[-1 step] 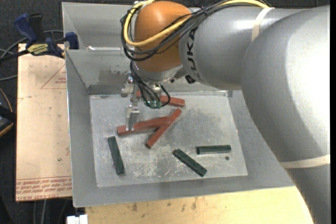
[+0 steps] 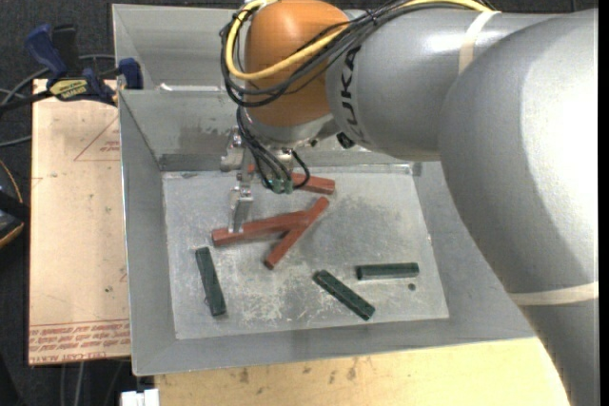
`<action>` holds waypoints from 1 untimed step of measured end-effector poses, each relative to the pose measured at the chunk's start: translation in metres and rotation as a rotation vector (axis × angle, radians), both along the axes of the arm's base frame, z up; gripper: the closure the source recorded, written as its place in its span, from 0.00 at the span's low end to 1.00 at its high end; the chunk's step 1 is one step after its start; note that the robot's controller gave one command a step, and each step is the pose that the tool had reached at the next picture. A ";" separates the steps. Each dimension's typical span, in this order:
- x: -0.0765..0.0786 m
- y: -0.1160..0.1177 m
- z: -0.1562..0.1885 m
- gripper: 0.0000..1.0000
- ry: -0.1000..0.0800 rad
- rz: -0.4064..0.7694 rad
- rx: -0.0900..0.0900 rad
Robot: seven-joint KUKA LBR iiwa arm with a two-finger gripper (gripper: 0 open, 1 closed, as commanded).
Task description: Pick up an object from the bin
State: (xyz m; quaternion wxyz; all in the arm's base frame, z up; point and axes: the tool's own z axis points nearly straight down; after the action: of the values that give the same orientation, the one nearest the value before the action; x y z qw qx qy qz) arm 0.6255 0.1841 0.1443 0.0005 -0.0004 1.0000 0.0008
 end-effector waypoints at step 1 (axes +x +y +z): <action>-0.002 -0.002 -0.003 0.00 -0.006 0.005 0.002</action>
Offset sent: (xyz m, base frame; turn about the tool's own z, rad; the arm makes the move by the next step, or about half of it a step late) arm -0.0560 -0.0696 0.0232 -0.0760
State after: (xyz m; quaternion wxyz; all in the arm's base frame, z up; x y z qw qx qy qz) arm 0.6234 0.1825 0.1417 0.0034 -0.0030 1.0000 0.0019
